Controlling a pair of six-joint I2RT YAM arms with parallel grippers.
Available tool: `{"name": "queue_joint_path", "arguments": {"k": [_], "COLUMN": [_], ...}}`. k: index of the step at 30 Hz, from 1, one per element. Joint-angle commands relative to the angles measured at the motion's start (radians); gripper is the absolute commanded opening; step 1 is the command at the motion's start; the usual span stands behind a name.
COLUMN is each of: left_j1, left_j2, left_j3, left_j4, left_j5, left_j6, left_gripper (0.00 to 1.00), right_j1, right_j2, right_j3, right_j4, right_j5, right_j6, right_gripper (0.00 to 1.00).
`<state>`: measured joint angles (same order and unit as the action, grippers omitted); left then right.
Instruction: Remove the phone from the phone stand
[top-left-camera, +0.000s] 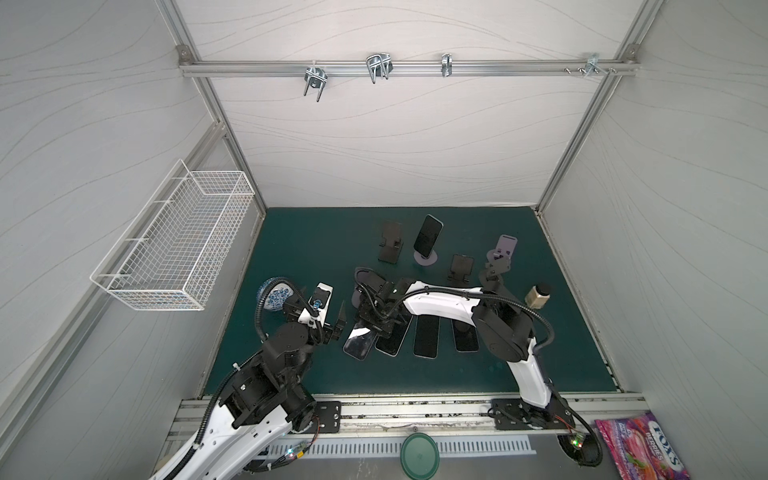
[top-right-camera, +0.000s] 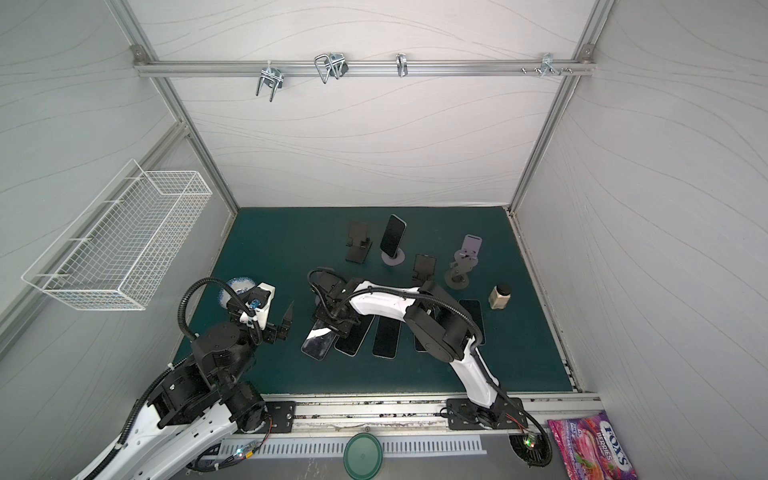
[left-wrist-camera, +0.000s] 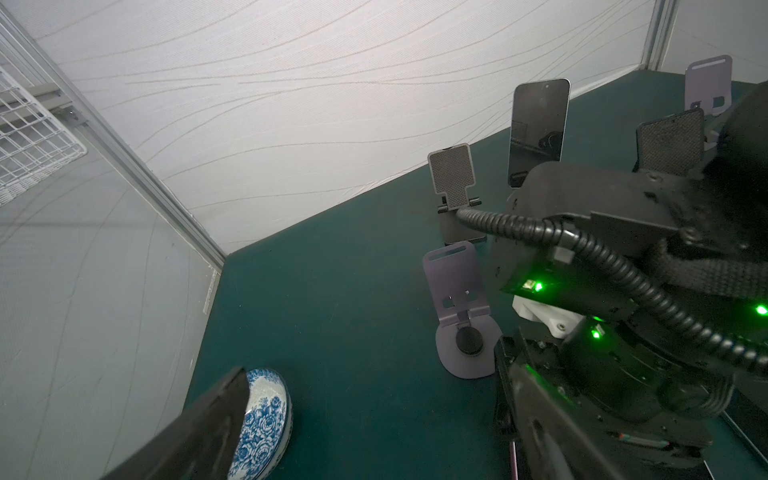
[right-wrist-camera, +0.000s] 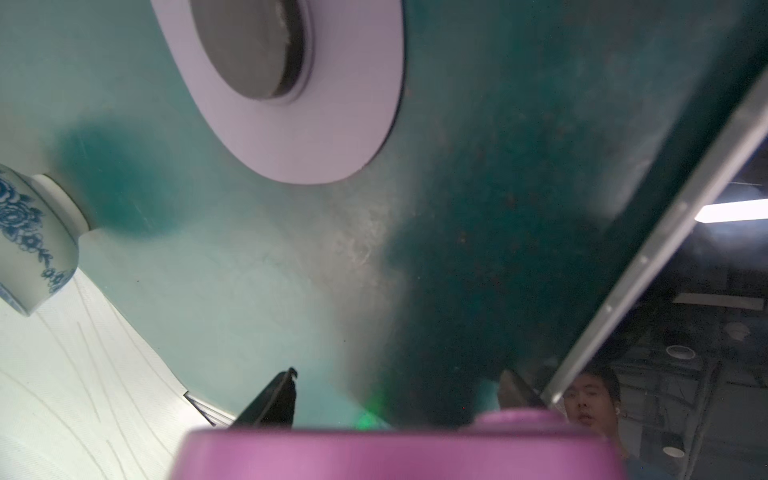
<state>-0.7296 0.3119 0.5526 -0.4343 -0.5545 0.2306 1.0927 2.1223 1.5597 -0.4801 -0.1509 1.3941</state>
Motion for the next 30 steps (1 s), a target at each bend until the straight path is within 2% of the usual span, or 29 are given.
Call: {"name": "queue_joint_path", "arguments": {"k": [1,19,30], "left_j1": [-0.005,-0.005,-0.004], "left_j2": [0.003,-0.014,-0.014], "left_j3": [0.009,0.007,0.006], "left_j4": [0.040,0.041,0.043], "left_j5": [-0.012,-0.043,-0.053], "left_j6": [-0.005,0.000,0.001], "left_gripper": [0.99,0.99,0.99], "right_j1": [-0.001,-0.010,-0.011], "right_j2": [0.029,0.036,0.017], "right_j3": [0.023,0.021,0.020], "right_j4": [-0.018,-0.051,-0.051], "right_j5": [0.003,0.004,0.011], "right_j6": [0.046,0.059,0.065], "right_gripper": [0.72,0.83,0.83]}}
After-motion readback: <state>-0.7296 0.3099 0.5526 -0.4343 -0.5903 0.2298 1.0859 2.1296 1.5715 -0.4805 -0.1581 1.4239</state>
